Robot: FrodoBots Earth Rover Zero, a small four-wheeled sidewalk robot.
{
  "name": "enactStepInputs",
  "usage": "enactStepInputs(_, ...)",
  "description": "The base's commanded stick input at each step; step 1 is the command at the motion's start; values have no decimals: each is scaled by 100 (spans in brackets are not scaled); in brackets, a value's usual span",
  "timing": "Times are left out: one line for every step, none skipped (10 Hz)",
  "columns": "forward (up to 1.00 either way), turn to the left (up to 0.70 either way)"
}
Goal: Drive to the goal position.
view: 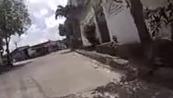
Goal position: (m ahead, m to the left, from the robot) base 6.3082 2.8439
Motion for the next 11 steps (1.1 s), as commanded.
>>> enactStepInputs(100,0)
enactStepInputs(100,0)
enactStepInputs(100,0)
enactStepInputs(100,0)
enactStepInputs(100,0)
enactStepInputs(100,0)
enactStepInputs(100,0)
enactStepInputs(100,6)
enactStepInputs(100,29)
enactStepInputs(100,37)
enactStepInputs(100,37)
